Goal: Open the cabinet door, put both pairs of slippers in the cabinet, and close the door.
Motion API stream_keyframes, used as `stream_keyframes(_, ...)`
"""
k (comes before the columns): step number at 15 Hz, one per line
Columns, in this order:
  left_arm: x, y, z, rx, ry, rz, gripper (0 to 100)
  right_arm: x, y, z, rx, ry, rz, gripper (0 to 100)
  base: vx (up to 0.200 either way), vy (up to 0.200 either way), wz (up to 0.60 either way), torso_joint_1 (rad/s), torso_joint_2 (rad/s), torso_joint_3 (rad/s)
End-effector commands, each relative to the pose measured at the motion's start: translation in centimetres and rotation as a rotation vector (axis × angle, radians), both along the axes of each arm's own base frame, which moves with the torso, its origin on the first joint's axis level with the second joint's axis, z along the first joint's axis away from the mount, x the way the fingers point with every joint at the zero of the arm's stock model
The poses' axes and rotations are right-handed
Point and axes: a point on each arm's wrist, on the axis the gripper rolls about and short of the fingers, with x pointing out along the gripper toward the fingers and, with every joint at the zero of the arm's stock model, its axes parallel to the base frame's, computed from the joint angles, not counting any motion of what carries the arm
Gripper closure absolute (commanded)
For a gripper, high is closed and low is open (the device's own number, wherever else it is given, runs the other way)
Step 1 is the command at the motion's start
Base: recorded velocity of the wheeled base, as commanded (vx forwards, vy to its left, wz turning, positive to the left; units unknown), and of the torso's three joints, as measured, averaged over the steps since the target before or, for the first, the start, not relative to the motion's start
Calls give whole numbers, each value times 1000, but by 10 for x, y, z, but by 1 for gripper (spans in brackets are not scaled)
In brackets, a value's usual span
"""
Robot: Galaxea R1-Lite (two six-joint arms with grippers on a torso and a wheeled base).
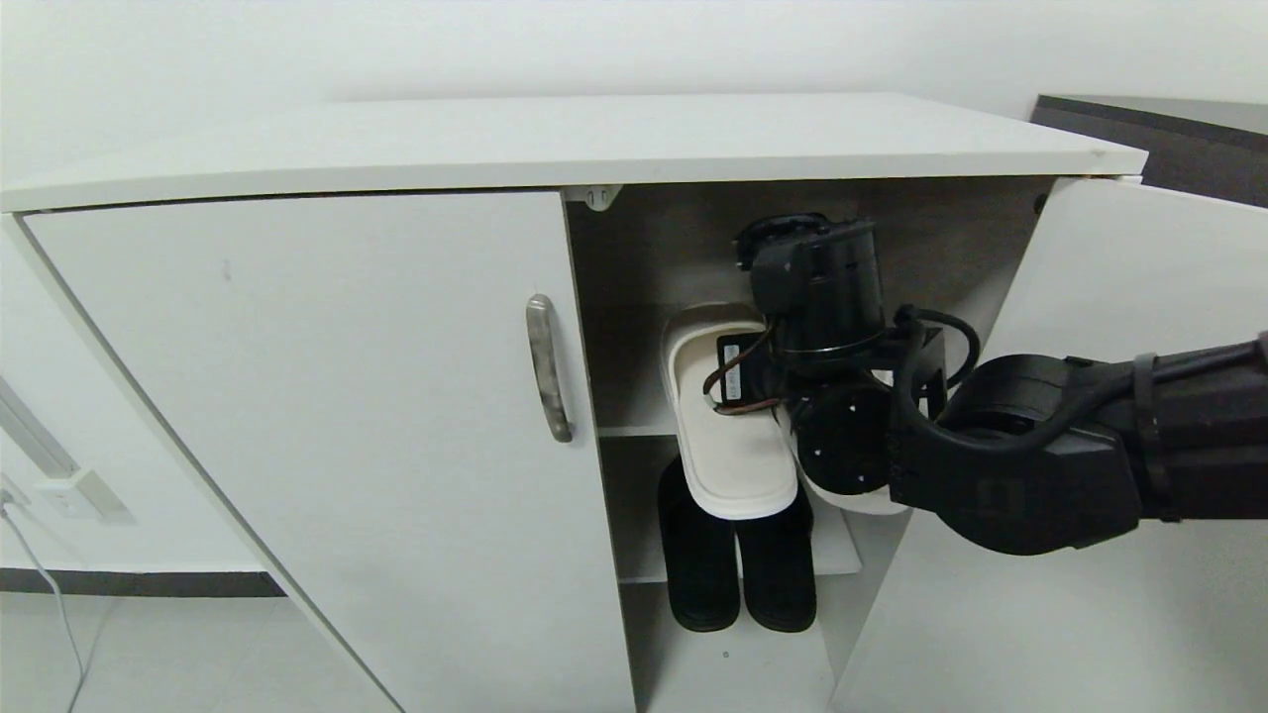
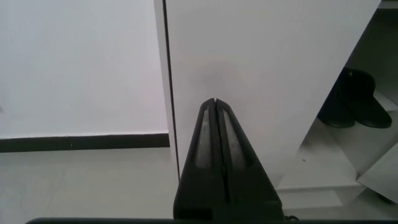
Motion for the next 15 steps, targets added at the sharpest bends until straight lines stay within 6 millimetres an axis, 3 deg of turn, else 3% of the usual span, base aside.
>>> stream_keyframes(1, 0, 0, 0, -1, 0, 0, 100, 20, 6, -4, -10, 11, -27, 100, 0, 0, 0, 0, 0, 0)
stream_keyframes(8, 0, 0, 0, -2, 0, 0, 100, 75, 9, -11, 16, -4, -83, 100, 0, 0, 0, 0, 0, 0)
stream_keyframes(15, 0, 0, 0, -2, 0, 0, 100, 77, 9, -9, 5, 12, -46, 100, 0, 0, 0, 0, 0, 0)
